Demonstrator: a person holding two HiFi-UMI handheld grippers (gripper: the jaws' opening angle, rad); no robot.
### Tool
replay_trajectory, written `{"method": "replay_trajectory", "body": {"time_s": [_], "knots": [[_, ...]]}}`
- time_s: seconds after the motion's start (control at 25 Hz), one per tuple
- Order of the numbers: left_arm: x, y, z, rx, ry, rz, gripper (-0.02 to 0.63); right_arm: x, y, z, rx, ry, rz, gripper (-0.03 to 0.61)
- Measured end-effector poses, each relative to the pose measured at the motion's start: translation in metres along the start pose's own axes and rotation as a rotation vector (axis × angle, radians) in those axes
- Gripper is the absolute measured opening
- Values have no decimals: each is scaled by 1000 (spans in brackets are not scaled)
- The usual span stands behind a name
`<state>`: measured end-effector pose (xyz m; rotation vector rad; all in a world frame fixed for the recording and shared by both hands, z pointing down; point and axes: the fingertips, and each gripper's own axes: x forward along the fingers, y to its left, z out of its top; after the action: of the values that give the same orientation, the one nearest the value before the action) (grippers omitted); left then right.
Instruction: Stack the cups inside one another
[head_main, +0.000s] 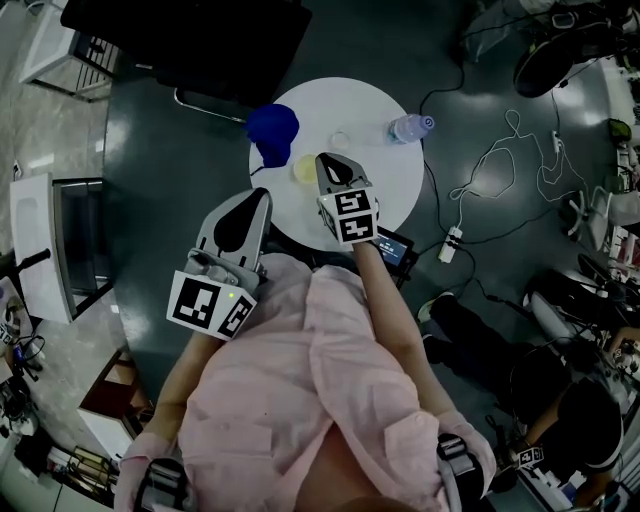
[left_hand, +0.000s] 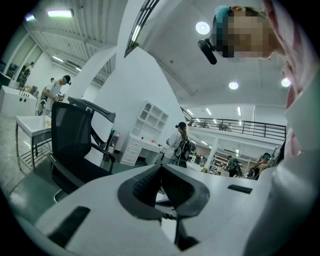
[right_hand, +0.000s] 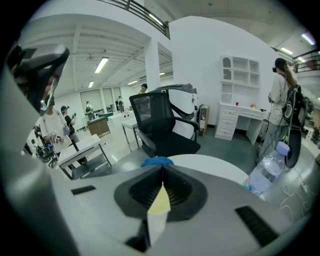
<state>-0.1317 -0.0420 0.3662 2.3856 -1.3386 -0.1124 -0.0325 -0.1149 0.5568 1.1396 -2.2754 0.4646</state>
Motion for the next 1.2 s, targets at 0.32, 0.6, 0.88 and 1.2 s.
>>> {"method": "replay_trajectory", "body": {"time_s": [0.32,0.6,0.88,1.2], "knots": [[2,-31,-5,3,-12,-29,18,-47,-9,12,34,-102,-21,31],[12,-71,-16,8,-8,-77,18,-101,-32,23,69,-205,-58,31],[13,-106,-30,25,-21,-89,18,-163,-56,35,134,-343,-100,29],[23,-134,-54,44,-4,-153,18,-217,-72,36,199,-461,-153,31]]}}
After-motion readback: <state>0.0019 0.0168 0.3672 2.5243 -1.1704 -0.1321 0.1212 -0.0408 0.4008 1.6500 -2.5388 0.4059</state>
